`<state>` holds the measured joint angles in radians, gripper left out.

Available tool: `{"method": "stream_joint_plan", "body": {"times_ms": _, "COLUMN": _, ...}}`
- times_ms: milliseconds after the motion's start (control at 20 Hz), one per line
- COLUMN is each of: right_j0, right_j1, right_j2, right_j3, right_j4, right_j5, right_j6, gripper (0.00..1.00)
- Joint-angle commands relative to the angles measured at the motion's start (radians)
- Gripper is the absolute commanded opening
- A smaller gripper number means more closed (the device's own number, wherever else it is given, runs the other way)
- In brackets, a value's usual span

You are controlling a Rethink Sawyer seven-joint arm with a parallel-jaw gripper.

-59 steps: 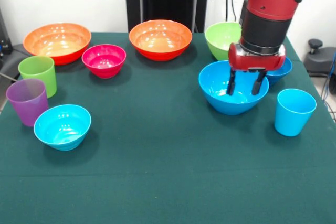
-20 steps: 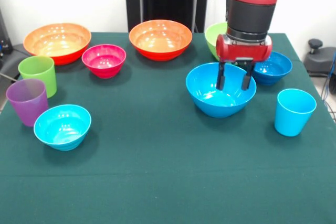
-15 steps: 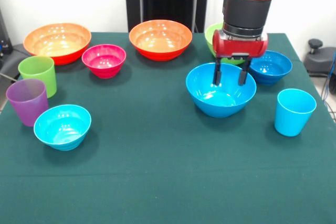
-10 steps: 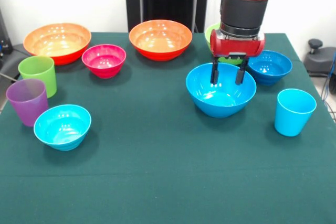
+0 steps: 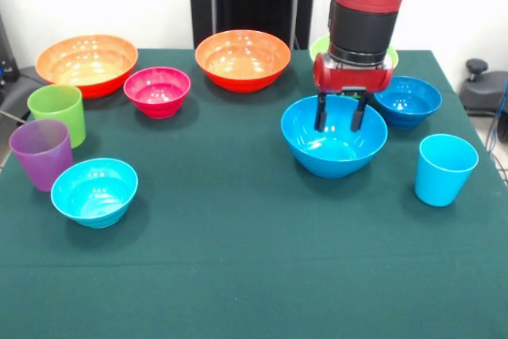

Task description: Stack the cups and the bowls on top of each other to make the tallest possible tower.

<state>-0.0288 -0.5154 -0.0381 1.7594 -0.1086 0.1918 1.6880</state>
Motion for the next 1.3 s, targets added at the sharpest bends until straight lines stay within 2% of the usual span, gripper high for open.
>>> {"method": "stream_joint_plan", "body": {"times_ms": 50, "right_j0": -0.008, "right_j1": 0.093, "right_j2": 0.085, "right_j3": 0.054, "right_j4": -0.101, "right_j5": -0.122, "right_j6": 0.078, "gripper": 1.00}}
{"method": "stream_joint_plan", "body": {"times_ms": 250, "right_j0": 0.004, "right_j1": 0.106, "right_j2": 0.057, "right_j3": 0.060, "right_j4": -0.116, "right_j5": -0.156, "right_j6": 0.104, "gripper": 1.00}}
{"method": "stream_joint_plan", "body": {"times_ms": 400, "right_j0": -0.008, "right_j1": 0.081, "right_j2": 0.067, "right_j3": 0.062, "right_j4": -0.121, "right_j5": -0.123, "right_j6": 0.086, "gripper": 1.00}}
{"method": "stream_joint_plan", "body": {"times_ms": 600, "right_j0": -0.023, "right_j1": 0.098, "right_j2": 0.091, "right_j3": 0.010, "right_j4": -0.111, "right_j5": -0.088, "right_j6": 0.072, "gripper": 1.00}}
{"method": "stream_joint_plan", "body": {"times_ms": 950, "right_j0": -0.050, "right_j1": 0.263, "right_j2": 0.138, "right_j3": -0.308, "right_j4": -0.040, "right_j5": 0.076, "right_j6": 0.000, "gripper": 1.00}}
{"method": "stream_joint_plan", "body": {"times_ms": 1100, "right_j0": -0.032, "right_j1": 0.323, "right_j2": 0.119, "right_j3": -0.465, "right_j4": -0.007, "right_j5": 0.195, "right_j6": -0.006, "gripper": 1.00}}
{"method": "stream_joint_plan", "body": {"times_ms": 1300, "right_j0": -0.002, "right_j1": 0.419, "right_j2": 0.083, "right_j3": -0.645, "right_j4": 0.009, "right_j5": 0.241, "right_j6": 0.032, "gripper": 1.00}}
